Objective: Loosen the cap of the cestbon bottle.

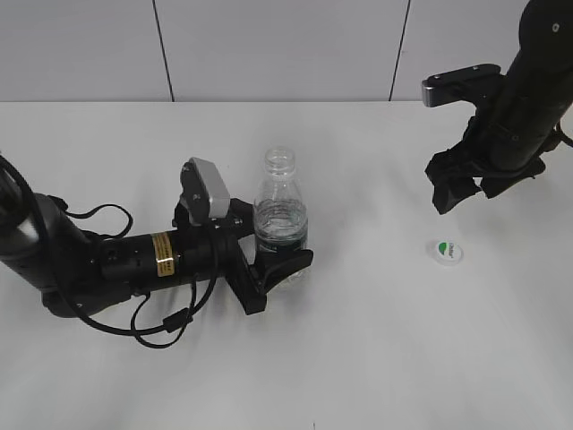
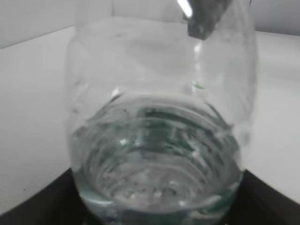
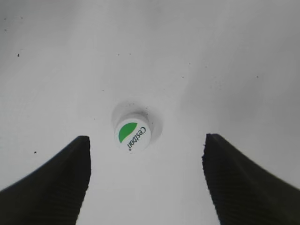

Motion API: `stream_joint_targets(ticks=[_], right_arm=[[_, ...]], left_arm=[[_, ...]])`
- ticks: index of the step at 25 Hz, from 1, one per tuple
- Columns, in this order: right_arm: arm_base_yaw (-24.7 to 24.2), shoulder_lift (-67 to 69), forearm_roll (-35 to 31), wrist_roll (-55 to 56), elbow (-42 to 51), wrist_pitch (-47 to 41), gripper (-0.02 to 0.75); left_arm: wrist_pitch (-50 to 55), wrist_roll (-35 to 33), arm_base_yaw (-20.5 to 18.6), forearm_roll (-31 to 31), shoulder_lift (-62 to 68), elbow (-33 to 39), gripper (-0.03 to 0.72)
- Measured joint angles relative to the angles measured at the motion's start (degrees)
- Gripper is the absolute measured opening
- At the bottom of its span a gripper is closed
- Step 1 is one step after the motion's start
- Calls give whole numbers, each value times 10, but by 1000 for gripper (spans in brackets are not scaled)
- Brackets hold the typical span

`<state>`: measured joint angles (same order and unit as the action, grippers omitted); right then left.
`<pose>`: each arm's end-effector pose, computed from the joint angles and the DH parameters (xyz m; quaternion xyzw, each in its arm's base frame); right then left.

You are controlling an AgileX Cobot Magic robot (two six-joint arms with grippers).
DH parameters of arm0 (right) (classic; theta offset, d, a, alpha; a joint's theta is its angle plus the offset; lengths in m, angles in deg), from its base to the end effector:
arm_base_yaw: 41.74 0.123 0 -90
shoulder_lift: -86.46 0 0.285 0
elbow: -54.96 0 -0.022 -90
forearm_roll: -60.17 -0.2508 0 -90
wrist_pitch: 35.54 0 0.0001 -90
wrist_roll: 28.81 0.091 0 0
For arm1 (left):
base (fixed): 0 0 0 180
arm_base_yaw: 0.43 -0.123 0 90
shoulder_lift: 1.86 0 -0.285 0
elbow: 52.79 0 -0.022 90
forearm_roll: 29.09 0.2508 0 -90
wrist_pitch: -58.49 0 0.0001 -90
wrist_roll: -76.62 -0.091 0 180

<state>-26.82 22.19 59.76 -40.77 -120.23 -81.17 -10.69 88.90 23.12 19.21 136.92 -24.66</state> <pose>0.3599 0.0964 0.1829 -0.2286 0.9660 0.0059 0.1203 0.3001 -0.2000 0.0527 0.4268 0.6485 -0.3677 0.5120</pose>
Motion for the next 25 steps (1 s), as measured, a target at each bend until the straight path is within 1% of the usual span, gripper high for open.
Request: stream_joint_targets(ticks=[4, 14, 25], right_arm=[[0, 0, -1, 0, 0, 0, 565], [0, 0, 0, -4, 0, -5, 565], [0, 0, -1, -10, 0, -9, 565]], left_arm=[[0, 3, 0, 0, 0, 0, 517], [0, 29, 0, -3, 0, 2, 552], [0, 30, 0, -10, -15, 6, 563]])
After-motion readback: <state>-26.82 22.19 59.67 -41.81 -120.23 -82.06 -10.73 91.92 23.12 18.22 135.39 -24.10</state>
